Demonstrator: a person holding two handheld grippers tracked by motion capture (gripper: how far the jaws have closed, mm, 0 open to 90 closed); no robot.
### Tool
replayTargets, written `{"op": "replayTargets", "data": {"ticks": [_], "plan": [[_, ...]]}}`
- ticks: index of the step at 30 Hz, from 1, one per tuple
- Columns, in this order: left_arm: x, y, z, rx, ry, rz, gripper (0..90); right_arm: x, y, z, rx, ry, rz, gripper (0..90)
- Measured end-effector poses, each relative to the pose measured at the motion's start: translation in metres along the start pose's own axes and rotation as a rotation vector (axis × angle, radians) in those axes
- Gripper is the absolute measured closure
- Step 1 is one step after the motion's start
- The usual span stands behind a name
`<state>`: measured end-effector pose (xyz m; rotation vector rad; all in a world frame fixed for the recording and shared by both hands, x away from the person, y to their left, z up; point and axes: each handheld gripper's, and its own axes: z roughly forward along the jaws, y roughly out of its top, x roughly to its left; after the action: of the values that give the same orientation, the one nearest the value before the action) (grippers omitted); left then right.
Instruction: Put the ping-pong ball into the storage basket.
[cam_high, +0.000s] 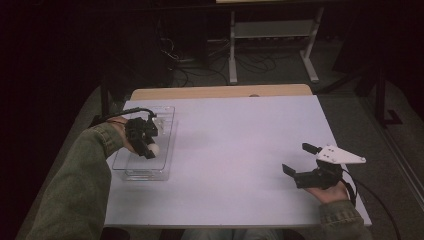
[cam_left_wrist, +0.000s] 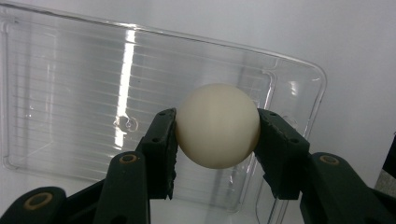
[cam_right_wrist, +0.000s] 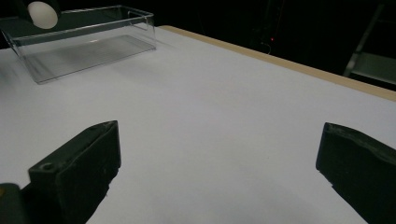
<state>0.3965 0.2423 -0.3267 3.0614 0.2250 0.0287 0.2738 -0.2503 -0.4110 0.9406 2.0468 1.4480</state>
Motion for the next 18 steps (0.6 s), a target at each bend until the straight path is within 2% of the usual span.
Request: {"op": "replayTargets", "data": {"ticks": [18], "plan": [[0.002,0.002,0.017,0.011,-0.018,-0.003,50.7,0.000,0.000,0.001,0.007,0.005,-0.001,0.0]]}}
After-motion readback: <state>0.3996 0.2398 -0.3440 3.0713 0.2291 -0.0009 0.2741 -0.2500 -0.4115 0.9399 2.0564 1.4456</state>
